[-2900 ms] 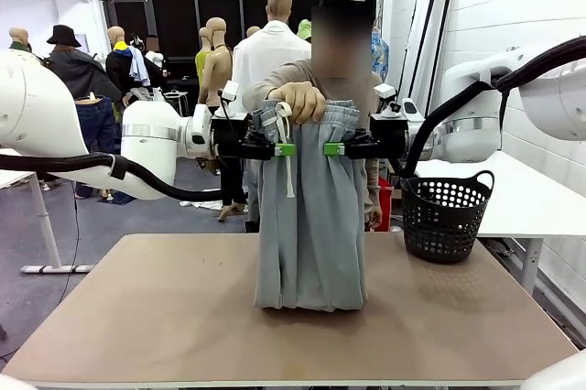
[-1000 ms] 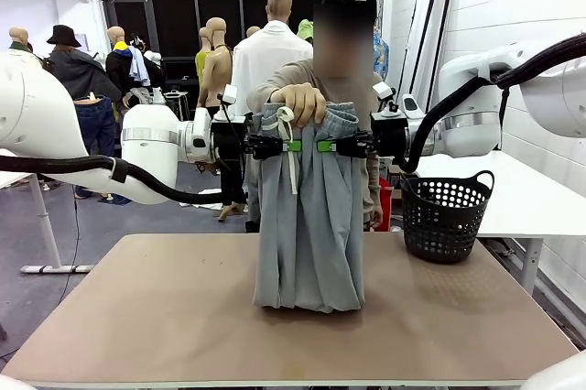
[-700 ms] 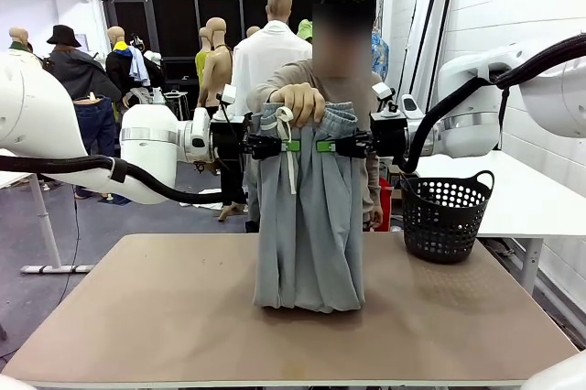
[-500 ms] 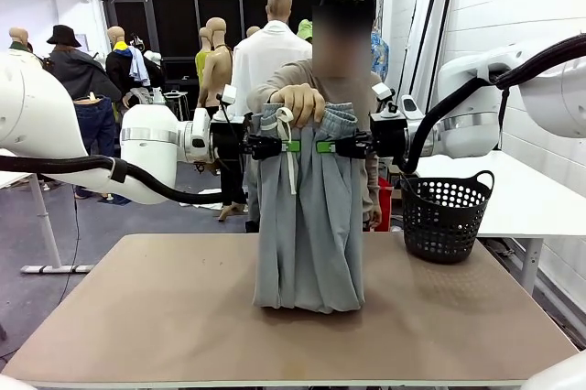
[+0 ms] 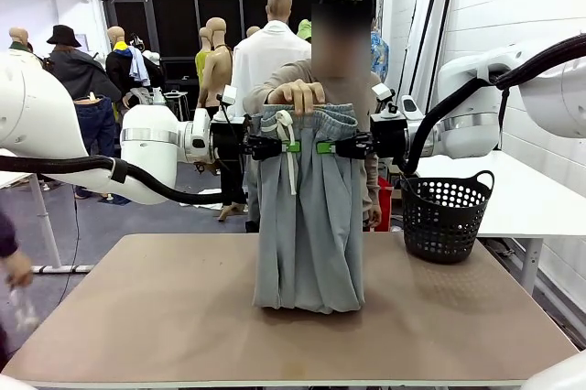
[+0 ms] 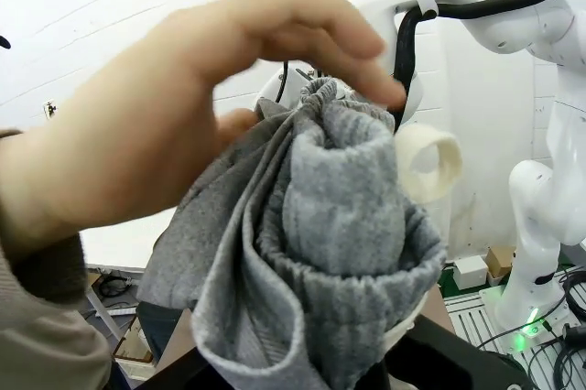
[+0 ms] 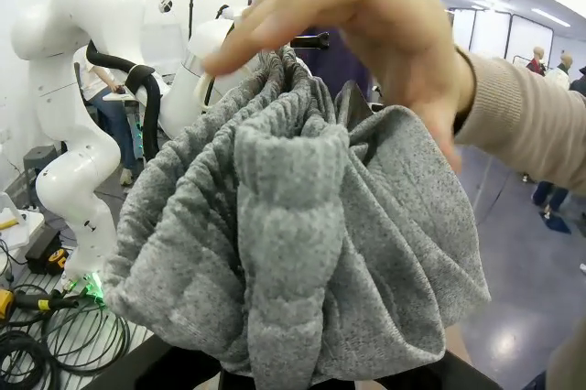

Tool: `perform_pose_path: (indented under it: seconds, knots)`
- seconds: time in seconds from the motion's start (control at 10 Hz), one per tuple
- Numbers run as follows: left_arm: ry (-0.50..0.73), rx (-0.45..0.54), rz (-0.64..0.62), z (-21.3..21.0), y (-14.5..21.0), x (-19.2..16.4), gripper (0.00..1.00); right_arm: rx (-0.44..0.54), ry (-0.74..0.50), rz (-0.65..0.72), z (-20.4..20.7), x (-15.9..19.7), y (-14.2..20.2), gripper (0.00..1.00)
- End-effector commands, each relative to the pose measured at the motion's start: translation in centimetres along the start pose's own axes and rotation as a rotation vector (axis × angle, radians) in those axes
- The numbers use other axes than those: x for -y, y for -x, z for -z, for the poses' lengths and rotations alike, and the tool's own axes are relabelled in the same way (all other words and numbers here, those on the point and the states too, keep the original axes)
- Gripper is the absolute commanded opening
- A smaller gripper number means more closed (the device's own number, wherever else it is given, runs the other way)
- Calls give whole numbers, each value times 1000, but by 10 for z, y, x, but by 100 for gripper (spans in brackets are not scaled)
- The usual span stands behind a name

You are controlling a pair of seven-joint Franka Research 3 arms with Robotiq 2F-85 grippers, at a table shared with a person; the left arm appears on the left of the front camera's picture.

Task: Fold the training pants.
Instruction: Release the ends of the Training pants and then grab the overlapped ends, then fold the Training pants in half.

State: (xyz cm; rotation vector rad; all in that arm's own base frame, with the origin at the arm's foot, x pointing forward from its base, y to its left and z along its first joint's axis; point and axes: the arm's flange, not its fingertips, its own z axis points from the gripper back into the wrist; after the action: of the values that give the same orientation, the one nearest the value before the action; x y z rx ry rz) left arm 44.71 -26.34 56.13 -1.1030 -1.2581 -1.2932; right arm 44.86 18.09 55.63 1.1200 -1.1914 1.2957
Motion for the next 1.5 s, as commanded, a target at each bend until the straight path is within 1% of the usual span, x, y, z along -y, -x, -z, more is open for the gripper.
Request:
perform_pose_path:
  seconds: [0.0, 1.4]
  knots:
    - [0, -2, 4, 0, -2, 1, 0, 5, 2, -3, 0, 0, -2, 0]
    - [0, -2, 4, 0, -2, 1, 0, 5, 2, -3, 0, 0, -2, 0]
